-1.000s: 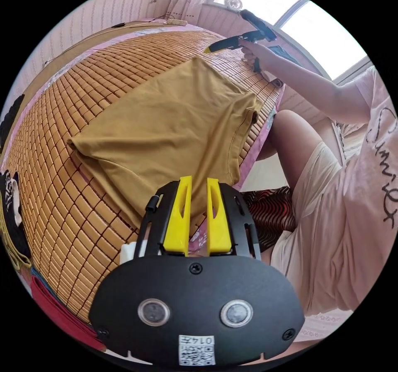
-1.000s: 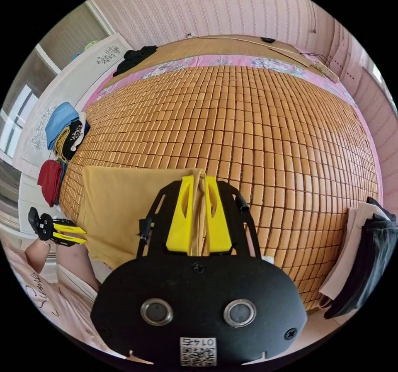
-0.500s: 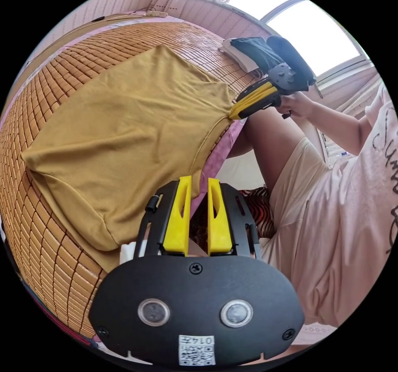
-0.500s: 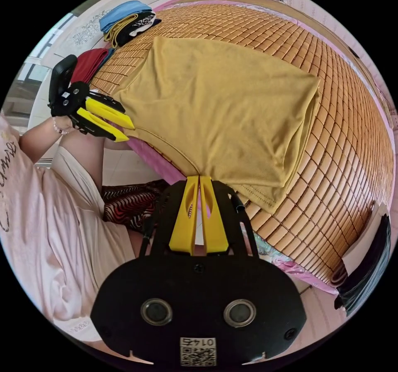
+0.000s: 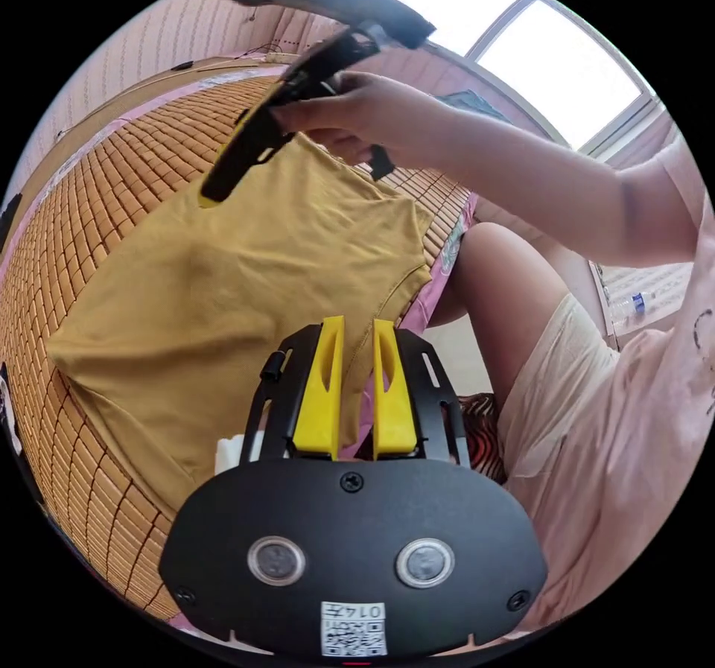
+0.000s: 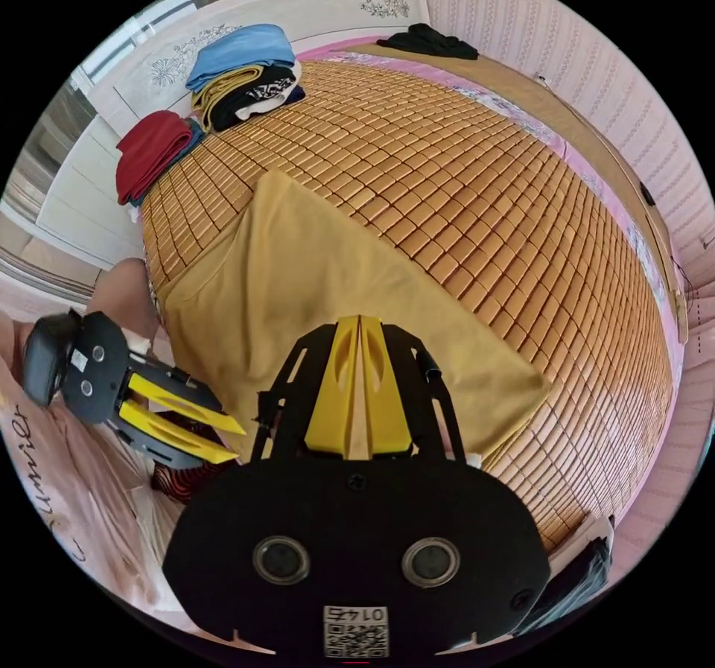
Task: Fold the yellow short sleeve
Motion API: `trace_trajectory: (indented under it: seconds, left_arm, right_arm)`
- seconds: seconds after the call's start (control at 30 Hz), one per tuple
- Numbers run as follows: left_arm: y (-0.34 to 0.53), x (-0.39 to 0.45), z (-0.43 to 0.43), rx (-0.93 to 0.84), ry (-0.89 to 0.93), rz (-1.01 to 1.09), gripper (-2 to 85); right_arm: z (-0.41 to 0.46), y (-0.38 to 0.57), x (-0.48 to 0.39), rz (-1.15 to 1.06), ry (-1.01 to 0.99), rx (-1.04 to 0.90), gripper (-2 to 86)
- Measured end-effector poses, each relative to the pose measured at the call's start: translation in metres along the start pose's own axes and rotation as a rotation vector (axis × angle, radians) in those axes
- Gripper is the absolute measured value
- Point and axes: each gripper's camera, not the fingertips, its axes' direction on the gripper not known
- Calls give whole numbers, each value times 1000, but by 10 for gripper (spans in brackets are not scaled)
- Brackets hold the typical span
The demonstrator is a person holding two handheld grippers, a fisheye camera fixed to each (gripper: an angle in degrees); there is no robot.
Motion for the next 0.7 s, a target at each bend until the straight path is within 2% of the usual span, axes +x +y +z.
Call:
trace_trajectory:
  seconds: [0.1,0.23,0.33,0.4,0.5,0.6,0.7]
  left_arm:
    - [-1,2,10,-2,-13,-9,63]
    - [-3,0,9,-3,9,-2,63]
    - [-8,-1,8,-21,26,11,65]
    - [-13,0,3,-24,36,32,65]
    - [-21,0,-18,40,80,60,65]
    - [-38,-15,-34,89,61,65,64]
    - [-69,-41,-38,97,3,51,64]
  right_arm:
    - [35,-36,11,-47,19,-155,-9]
    - [13,-64,29,-38,46,-103,-9]
    - [43,-73,41,-45,14,-220,-9]
    - [29,-64,56,6,-41,-137,-8]
    - [-25,-16,87,156,-119,78,-4]
    - [-69,70,112,355,-96,221,13]
    - [-78,157,121,541,-48,188,49]
